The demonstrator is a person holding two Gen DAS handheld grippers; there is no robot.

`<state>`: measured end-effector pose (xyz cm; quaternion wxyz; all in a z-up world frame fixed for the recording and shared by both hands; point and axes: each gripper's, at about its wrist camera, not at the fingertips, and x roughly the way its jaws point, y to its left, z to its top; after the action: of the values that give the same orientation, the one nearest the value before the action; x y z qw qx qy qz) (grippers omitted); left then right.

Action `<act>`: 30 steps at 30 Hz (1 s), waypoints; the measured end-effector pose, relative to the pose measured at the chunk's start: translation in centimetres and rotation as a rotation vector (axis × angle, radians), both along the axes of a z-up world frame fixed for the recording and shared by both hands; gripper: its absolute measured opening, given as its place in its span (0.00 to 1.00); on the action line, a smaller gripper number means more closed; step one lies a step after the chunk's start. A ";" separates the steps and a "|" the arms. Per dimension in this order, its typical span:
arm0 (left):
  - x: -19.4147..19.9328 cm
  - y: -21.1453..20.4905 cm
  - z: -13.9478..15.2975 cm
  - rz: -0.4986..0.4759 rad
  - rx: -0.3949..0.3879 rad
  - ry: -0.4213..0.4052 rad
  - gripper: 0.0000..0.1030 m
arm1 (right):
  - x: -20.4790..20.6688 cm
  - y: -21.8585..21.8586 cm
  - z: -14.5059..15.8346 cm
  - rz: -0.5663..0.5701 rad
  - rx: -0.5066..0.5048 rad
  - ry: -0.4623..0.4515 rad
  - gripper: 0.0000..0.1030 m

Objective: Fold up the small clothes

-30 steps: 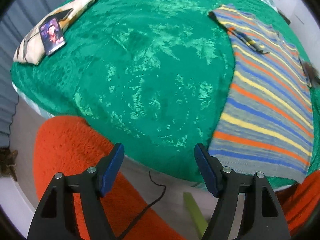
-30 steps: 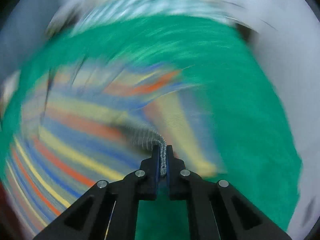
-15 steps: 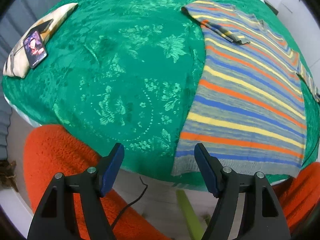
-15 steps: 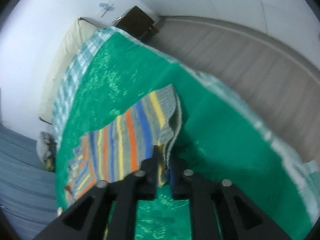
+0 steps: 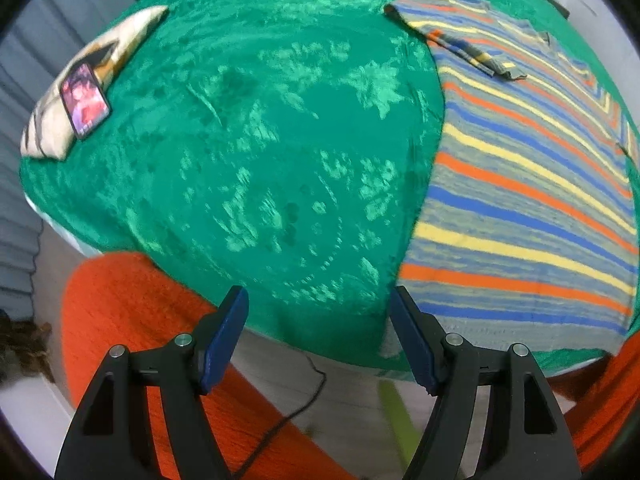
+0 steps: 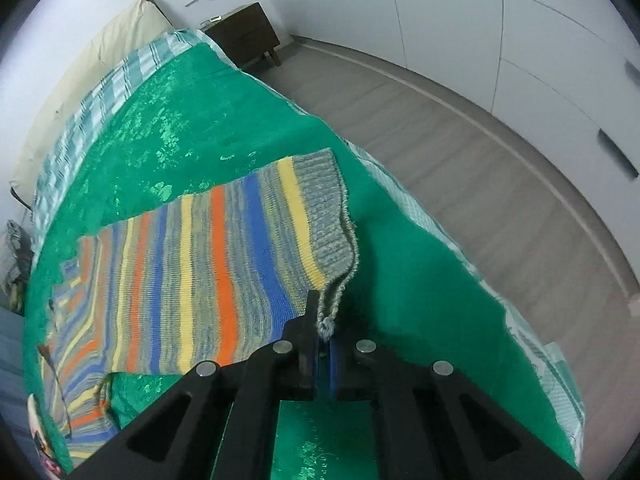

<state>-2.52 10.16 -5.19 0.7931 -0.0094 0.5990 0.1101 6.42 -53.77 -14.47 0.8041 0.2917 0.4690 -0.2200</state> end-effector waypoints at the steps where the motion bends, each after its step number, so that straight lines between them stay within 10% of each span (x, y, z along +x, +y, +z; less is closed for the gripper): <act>1: 0.3 0.0 0.8 -0.018 0.016 -0.021 0.72 | 0.2 0.0 0.1 0.006 -0.005 0.000 0.02; 4: 1.8 -0.6 4.4 -0.092 0.052 -0.132 0.73 | -0.2 0.3 1.4 0.053 -0.018 -0.035 0.22; 6: 3.8 -1.8 7.6 -0.165 0.046 -0.237 0.77 | -1.9 0.4 2.9 0.047 -0.049 -0.066 0.67; 11: 10.8 -7.9 10.0 -0.437 -0.033 -0.327 0.96 | -7.7 1.3 6.7 -0.009 -0.129 -0.125 0.71; 18: 21.8 -15.2 -1.5 -0.591 0.032 -0.105 0.88 | -13.2 8.8 9.2 0.092 -0.011 -0.299 0.72; 21: 23.9 -14.4 -4.4 -0.550 0.008 -0.055 0.43 | -13.9 12.6 9.2 0.147 -0.007 -0.348 0.72; 22: 24.1 -13.8 -3.9 -0.518 0.000 -0.069 0.09 | -14.1 13.8 9.0 0.162 -0.021 -0.356 0.72; 27: 24.0 -2.7 2.6 -0.149 -0.261 -0.264 0.08 | -13.5 17.1 9.3 0.259 -0.115 -0.374 0.72; 30: 24.3 8.1 2.4 0.217 -0.222 -0.275 0.07 | -12.8 17.6 8.8 0.279 -0.117 -0.369 0.72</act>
<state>21.78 18.22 -2.83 0.8449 -0.1760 0.4892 0.1257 -6.35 -36.18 -5.62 0.9144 0.2120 0.3363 -0.0766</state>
